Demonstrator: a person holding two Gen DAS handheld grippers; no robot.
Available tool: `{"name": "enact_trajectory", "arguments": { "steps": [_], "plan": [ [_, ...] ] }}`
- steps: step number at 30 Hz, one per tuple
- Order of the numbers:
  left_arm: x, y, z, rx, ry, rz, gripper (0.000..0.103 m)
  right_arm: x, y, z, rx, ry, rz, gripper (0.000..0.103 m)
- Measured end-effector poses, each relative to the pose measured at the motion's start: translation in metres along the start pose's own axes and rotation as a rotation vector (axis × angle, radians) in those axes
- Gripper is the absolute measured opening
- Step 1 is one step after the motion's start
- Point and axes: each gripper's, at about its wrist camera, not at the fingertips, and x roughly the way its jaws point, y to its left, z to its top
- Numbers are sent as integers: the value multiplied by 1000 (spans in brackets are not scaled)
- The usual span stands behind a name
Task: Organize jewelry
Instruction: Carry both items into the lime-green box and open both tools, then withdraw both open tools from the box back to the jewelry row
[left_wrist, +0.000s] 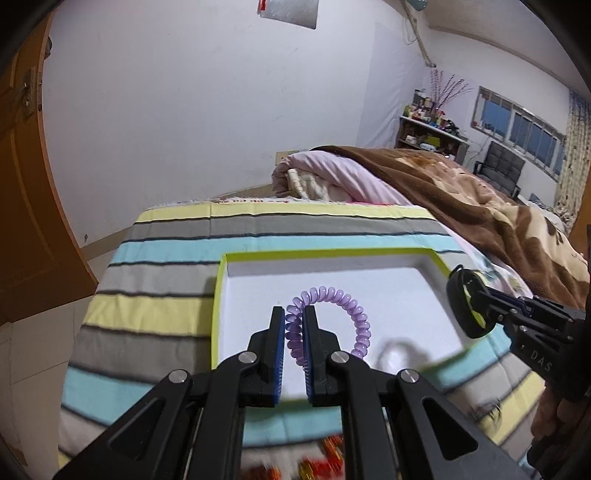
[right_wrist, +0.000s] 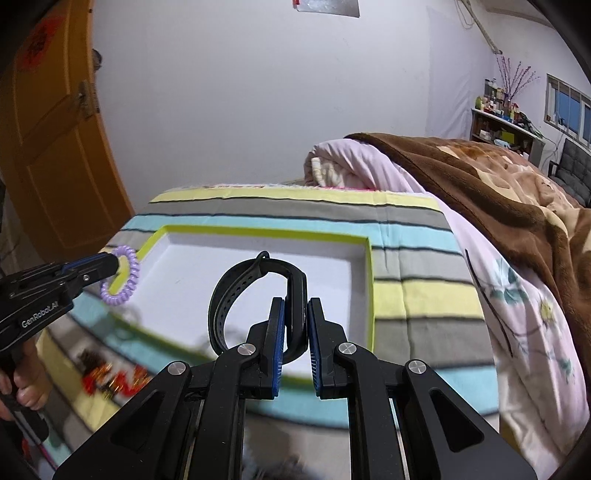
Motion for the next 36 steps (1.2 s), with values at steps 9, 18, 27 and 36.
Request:
{"name": "enact_trajectory", "arguments": {
  "steps": [9,18,27,36],
  "plan": [
    [62,14,14,-14,84,24,10,73,-23,18,48,110,-16,12],
    [92,19,17,-34,156,28,10,101,-27,22,45,158,-49,13],
    [95,22,15,-44,183,24,10,98,-26,25,49,158,-28,26],
    [50,14,6,-31,125,26,17,50,-13,22,49,87,-16,26]
  ]
}}
